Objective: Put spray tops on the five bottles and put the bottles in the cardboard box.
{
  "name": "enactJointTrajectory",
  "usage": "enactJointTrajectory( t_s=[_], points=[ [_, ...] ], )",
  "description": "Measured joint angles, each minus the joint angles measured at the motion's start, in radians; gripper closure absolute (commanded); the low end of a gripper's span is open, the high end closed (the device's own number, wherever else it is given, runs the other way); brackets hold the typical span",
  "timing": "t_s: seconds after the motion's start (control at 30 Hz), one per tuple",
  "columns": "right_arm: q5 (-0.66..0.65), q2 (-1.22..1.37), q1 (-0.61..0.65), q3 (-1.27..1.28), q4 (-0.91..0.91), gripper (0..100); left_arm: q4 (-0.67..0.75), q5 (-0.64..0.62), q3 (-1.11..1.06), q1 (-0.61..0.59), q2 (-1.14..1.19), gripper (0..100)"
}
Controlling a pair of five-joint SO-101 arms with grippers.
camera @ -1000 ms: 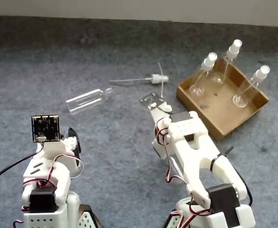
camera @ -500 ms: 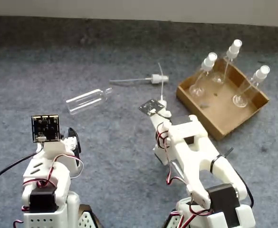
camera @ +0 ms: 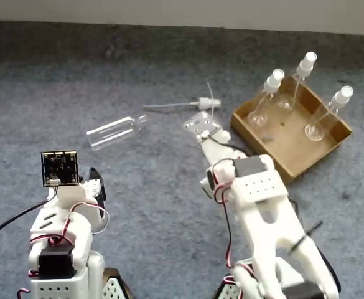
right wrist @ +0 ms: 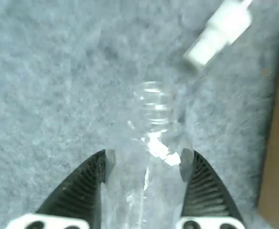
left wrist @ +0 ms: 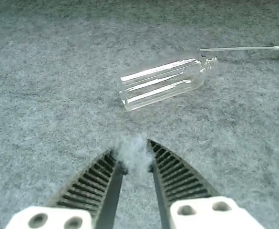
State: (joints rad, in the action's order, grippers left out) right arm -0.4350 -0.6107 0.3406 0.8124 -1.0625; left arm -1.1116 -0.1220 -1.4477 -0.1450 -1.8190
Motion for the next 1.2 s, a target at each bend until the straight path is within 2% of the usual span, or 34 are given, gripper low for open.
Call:
enactJointTrajectory(
  t_s=[0.27, 0.37, 0.47, 0.83, 0.97, 1.2],
  points=[
    [0.0, -0.413, -0.025, 0.14, 0.0, 91.7, 0.0, 0.006, -0.025, 0.054, 0.002, 95],
    [0.069, -0.519, -0.058, 0.196, 0.017, 91.7, 0.0, 0.044, -0.026, 0.072, 0.002, 96],
    [0.127, -0.597, -0.091, 0.285, 0.086, 91.7, 0.0, 0.11, -0.049, 0.14, 0.0, 96],
    [0.155, -0.686, -0.135, 0.603, 0.356, 91.7, 0.028, 0.238, -0.118, 0.279, 0.002, 96],
    [0.247, -0.686, -0.135, 0.69, 0.483, 91.7, 0.028, 0.261, -0.144, 0.347, 0.002, 96],
    [0.308, -0.686, -0.138, 0.726, 0.549, 91.7, 0.028, 0.264, -0.144, 0.347, 0.002, 96]
  ],
)
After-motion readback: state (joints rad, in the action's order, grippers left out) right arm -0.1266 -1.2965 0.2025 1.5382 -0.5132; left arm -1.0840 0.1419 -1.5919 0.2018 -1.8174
